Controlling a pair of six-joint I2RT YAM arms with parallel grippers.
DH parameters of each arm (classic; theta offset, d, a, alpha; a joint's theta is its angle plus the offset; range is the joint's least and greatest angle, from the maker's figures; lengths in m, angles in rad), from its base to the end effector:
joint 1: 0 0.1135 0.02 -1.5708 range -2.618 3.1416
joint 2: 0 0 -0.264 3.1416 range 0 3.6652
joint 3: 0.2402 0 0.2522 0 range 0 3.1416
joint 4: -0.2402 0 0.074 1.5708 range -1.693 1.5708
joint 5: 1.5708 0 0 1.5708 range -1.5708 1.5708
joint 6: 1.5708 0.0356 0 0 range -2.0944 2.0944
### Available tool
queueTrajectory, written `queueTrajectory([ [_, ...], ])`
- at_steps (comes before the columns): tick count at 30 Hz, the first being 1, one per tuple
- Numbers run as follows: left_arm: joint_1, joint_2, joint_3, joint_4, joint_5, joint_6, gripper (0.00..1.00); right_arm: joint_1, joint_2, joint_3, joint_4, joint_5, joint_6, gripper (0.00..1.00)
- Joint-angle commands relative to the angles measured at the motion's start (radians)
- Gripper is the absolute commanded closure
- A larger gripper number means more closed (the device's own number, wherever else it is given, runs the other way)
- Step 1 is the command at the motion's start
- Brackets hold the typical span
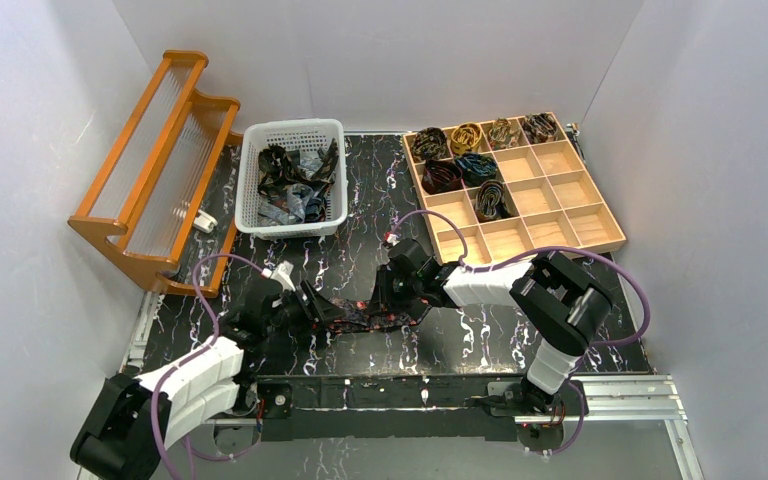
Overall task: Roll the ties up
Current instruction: Roll the tie at the center of the board.
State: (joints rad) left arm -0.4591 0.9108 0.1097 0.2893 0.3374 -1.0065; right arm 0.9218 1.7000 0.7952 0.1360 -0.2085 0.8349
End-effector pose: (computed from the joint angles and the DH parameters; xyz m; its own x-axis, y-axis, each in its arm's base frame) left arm 0.1431 -0.0839 0.1352 -0.8068 -0.4906 -0.3293 -0.0089 0.5674 -0.8234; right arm 0.1940 0.2680 0.1441 -0.9265 -0.0214 -0.3758 -0.2721 0.7279 0.6294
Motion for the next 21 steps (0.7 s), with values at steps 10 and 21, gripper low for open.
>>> queueTrajectory([
  [10, 0.004, -0.031, -0.013, -0.048, -0.075, -0.007, 0.82, -0.001, 0.028, 0.062, -0.148, 0.011, -0.108, 0.70],
  [21, 0.002, -0.090, 0.073, -0.227, -0.116, 0.062, 0.99, 0.000, -0.126, 0.136, -0.249, 0.076, -0.232, 0.46],
])
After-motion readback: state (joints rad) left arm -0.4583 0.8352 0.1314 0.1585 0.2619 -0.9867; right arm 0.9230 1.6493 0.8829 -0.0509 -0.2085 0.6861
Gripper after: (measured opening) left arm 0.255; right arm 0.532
